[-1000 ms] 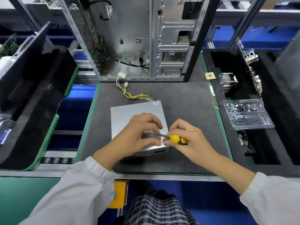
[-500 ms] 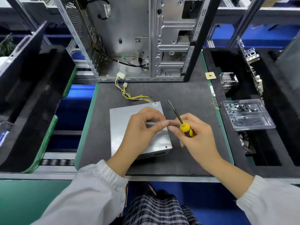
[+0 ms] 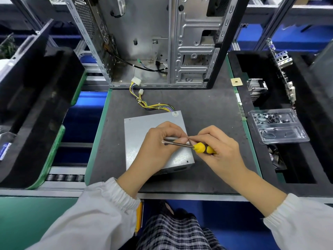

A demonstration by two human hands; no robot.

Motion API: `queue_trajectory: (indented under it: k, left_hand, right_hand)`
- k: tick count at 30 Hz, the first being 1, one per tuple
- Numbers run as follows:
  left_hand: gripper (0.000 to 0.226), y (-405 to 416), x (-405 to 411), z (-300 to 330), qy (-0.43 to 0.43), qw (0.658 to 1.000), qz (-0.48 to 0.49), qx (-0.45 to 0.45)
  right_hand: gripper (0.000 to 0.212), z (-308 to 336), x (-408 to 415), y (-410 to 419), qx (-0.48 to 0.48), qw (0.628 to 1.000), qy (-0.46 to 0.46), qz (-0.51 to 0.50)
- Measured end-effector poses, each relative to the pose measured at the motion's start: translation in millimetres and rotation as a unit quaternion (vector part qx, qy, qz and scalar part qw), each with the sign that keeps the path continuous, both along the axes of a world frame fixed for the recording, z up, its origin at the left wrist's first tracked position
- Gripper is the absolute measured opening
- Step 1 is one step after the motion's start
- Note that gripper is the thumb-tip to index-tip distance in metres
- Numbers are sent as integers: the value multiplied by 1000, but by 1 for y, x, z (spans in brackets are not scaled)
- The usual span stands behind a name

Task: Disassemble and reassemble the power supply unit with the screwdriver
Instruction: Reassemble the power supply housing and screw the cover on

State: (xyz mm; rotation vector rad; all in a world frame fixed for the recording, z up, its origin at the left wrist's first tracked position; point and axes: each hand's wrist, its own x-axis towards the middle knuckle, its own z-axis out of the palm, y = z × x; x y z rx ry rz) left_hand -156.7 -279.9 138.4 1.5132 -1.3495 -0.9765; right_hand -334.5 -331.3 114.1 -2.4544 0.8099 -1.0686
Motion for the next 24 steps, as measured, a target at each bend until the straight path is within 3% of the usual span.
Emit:
queue_trajectory:
  k: [11,14,21,24]
  left_hand:
    - [9,8,7,1,-132,990,-46,-12]
    - [11,9,7,0,-129,991,-36,-20]
    - [12,8,7,-2,-119,992,-30,-25]
    - [11,8,7,-3,-124,991,-32,-27]
  right_hand:
    - [19,-3,-8,17,-13,994,81,70]
    - [16,-5,-13,19,-52,982,141,111]
    - [14,0,-16,15,-71,972,188,124]
    - [28,3,-16,14,-65,966,213,134]
